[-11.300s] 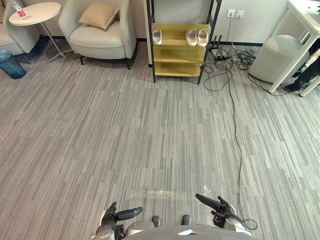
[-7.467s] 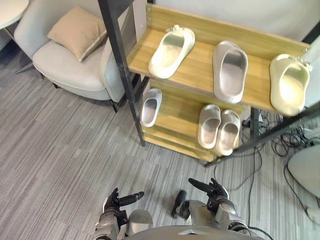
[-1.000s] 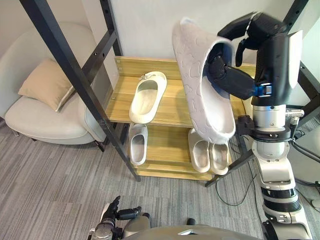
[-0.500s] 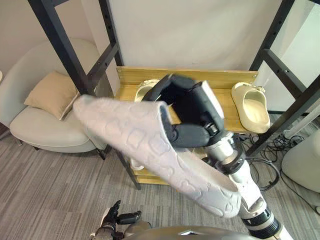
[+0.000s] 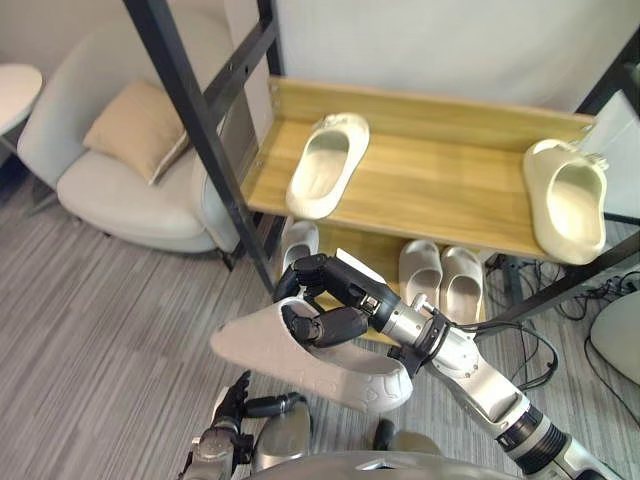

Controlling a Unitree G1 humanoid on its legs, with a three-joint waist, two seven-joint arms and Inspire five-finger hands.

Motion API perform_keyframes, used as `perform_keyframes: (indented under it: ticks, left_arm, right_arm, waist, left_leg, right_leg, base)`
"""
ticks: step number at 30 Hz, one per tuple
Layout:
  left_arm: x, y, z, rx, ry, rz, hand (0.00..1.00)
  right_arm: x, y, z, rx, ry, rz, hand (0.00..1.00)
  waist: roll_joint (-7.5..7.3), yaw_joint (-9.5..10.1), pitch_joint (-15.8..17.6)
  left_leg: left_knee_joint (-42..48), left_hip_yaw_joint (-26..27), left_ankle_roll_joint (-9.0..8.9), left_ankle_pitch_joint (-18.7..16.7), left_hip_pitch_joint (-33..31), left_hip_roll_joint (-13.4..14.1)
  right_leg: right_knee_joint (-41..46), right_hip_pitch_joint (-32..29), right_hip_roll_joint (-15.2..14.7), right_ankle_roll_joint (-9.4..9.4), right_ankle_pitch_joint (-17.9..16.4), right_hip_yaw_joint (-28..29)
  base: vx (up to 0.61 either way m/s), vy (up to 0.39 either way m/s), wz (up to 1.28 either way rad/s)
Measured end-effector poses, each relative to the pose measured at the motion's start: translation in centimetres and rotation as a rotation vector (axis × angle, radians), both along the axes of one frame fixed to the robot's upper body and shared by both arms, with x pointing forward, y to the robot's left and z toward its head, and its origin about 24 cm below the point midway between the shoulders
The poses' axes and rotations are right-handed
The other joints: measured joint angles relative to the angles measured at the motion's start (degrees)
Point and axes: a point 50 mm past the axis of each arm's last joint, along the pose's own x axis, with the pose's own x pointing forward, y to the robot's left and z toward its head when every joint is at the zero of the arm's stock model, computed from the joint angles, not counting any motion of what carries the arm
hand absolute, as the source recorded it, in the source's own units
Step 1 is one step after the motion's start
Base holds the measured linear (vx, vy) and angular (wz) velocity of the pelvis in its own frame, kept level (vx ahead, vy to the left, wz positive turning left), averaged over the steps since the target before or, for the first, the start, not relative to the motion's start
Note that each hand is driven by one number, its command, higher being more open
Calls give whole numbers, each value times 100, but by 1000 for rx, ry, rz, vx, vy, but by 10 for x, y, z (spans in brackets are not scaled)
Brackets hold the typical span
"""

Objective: Organize the slippers on the shoe rack

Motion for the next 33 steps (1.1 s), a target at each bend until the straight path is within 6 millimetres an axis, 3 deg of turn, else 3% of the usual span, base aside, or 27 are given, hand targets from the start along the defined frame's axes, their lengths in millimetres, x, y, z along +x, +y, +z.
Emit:
perform_keyframes:
  ticks: [5,8,13,18,22,28,33]
  left_arm:
    - [21,-1,10,-55,-102,49,100]
    - [37,-1,20,-68,-179,69,100]
    - [61,-2,35,-88,-286,90,100]
    - [85,1,53,-92,-394,117,100]
    - [103,0,70,-102,-490,126,100]
    - [117,-6,86,-131,-577,138,100]
    - [121,-12,92,-168,-622,177,100]
  right_arm:
    - [19,-8,-3,-198,-172,-125,0]
    - [32,-19,6,-251,-280,-239,0]
    - [56,-38,43,-210,-458,-442,0]
    - [76,-51,95,-138,-689,-624,0]
    - [81,-64,126,-89,-834,-774,0]
    - [83,-61,144,-102,-957,-823,0]
    - [88,-56,174,-92,-1092,-883,0]
  waist:
    - [56,35,384]
    - [71,58,639]
    - [71,63,893]
    - [88,63,1010]
    - [94,39,1172]
    - [38,145,1220]
    - [-11,252,1247]
  left_leg:
    - [830,-97,-66,-239,-866,11]
    - [1479,-152,-137,-475,-1420,42]
    - [2613,-230,-217,-899,-2406,108]
    - [3546,-176,-187,-1239,-3413,244]
    - [4259,-200,-157,-1450,-4126,223]
    - [4852,-277,-160,-1567,-4753,115]
    - [5127,-408,-174,-1572,-5101,16]
  right_leg:
    - [1283,-1029,-148,-76,-526,-15]
    - [2087,-1641,-212,-132,-864,-15]
    - [3370,-2697,-295,-192,-1389,1]
    - [4324,-3754,-570,-263,-1525,-412]
    - [5001,-4420,-749,-353,-1806,-401]
    - [5671,-5013,-952,-373,-2037,-368]
    - [5963,-5240,-1073,-396,-2139,-457]
  base:
    - [-152,-39,4]
    - [-94,-38,-3]
    - [-44,-45,-9]
    - [-24,11,-30]
    - [-92,25,-7]
    - [-78,16,8]
    - [-27,-10,11]
